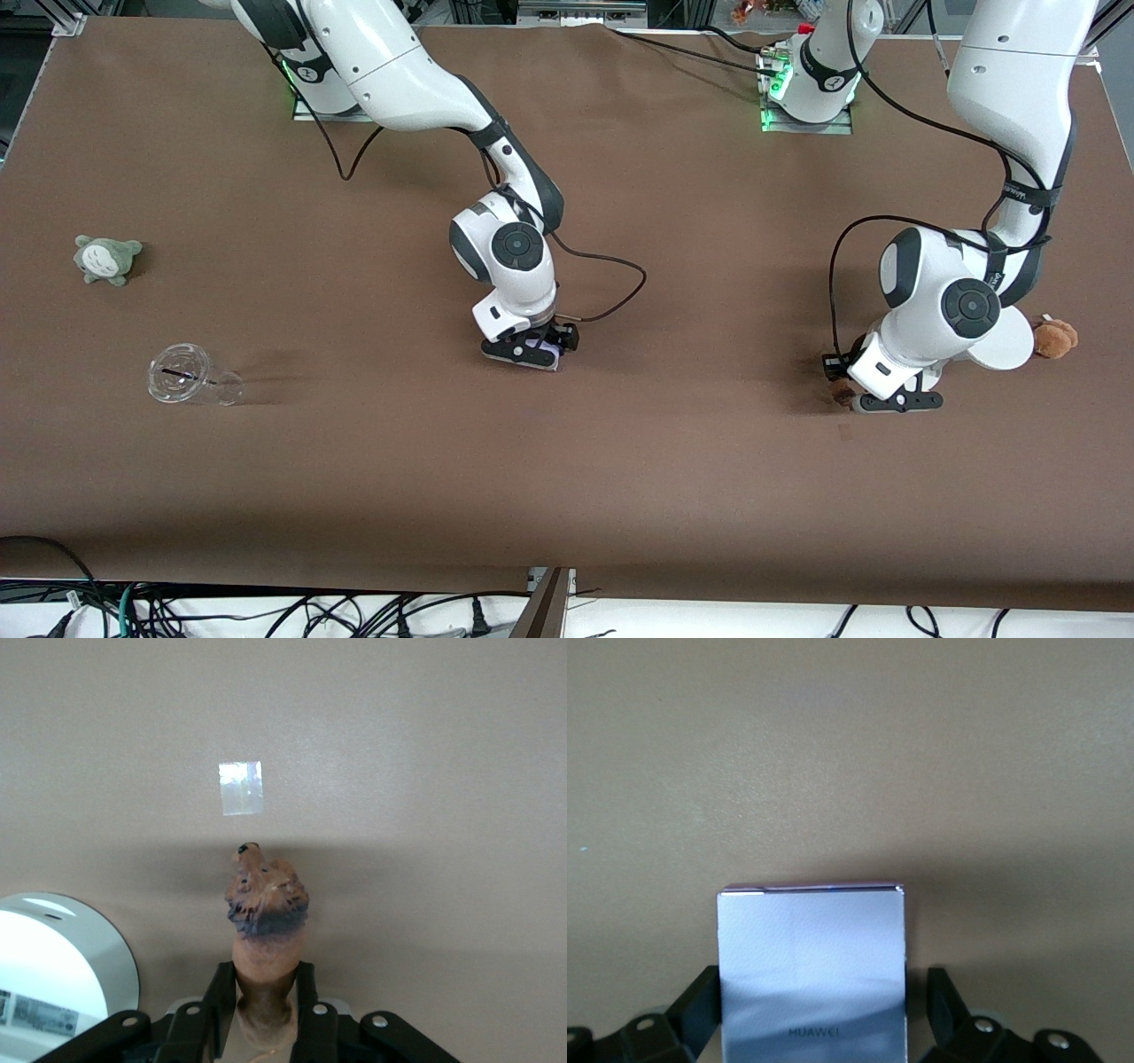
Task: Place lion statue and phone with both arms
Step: 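Carry the phone toward the glass cup while the left gripper lowers the lion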
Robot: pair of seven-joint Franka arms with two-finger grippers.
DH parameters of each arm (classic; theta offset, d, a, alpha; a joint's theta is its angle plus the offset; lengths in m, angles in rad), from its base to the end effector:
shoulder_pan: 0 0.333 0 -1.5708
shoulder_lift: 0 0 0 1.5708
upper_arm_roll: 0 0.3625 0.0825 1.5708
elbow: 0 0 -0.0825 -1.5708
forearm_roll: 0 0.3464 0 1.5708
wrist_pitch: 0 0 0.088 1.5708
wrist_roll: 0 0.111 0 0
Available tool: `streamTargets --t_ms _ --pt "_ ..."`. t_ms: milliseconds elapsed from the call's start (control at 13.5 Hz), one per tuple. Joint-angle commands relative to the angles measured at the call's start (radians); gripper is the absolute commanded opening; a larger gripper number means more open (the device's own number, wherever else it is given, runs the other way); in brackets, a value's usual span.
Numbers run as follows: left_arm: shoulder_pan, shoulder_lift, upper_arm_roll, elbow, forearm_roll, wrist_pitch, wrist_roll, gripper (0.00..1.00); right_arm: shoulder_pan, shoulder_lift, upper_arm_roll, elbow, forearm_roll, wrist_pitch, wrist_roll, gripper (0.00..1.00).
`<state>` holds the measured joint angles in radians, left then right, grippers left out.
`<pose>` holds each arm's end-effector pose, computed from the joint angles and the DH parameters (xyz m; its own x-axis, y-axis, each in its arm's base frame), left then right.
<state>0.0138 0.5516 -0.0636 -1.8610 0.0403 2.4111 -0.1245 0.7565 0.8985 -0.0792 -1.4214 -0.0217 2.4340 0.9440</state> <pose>0.6398 -0.0271 0.2846 0.9985 0.0540 -0.0008 0.0541 -0.9985 0.0064 0.5711 0.4786 0.2198 0.9675 -0.2171 0.1298 -0.2127 -0.9760 -0.0467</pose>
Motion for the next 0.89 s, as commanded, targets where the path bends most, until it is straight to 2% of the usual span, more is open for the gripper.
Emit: streamTargets --t_ms 0,74,148,222,296,370,444,593,815 --pt "0.021 0.01 -0.012 -0.003 0.012 0.019 0.037 0.0 0.009 0.017 -0.008 0.025 -0.02 0.01 0.016 1.0" --pt "0.022 0.014 -0.012 -0.003 0.01 0.019 0.037 0.0 0.009 0.019 -0.008 0.025 -0.02 0.013 0.016 0.91" --pt "0.022 0.016 -0.012 0.0 0.01 0.019 0.037 0.0 0.007 0.019 -0.008 0.025 -0.018 0.013 0.013 0.6" --pt "0.022 0.016 -0.012 0.0 0.01 0.019 0.037 0.0 0.004 0.017 -0.008 0.027 -0.017 0.014 0.006 0.36" --pt "0.023 0.016 -0.012 0.002 0.01 0.019 0.037 0.0 -0.002 0.014 -0.008 0.032 -0.017 0.013 -0.008 0.25" --pt "0.023 0.016 -0.012 0.003 0.009 0.017 0.034 0.14 -0.006 0.008 -0.01 0.045 -0.017 0.002 -0.014 0.25" --pt "0.023 0.016 -0.012 0.008 0.007 0.016 0.032 0.62 -0.029 -0.003 -0.013 0.059 -0.014 -0.021 -0.034 0.25" --pt "0.028 0.013 -0.013 0.011 0.004 0.011 0.025 1.0 -0.116 -0.041 -0.004 0.102 -0.001 -0.138 -0.163 0.25" --pt "0.026 0.002 -0.015 0.011 0.004 0.002 0.022 1.0 -0.26 -0.108 -0.004 0.107 0.055 -0.281 -0.432 0.25"
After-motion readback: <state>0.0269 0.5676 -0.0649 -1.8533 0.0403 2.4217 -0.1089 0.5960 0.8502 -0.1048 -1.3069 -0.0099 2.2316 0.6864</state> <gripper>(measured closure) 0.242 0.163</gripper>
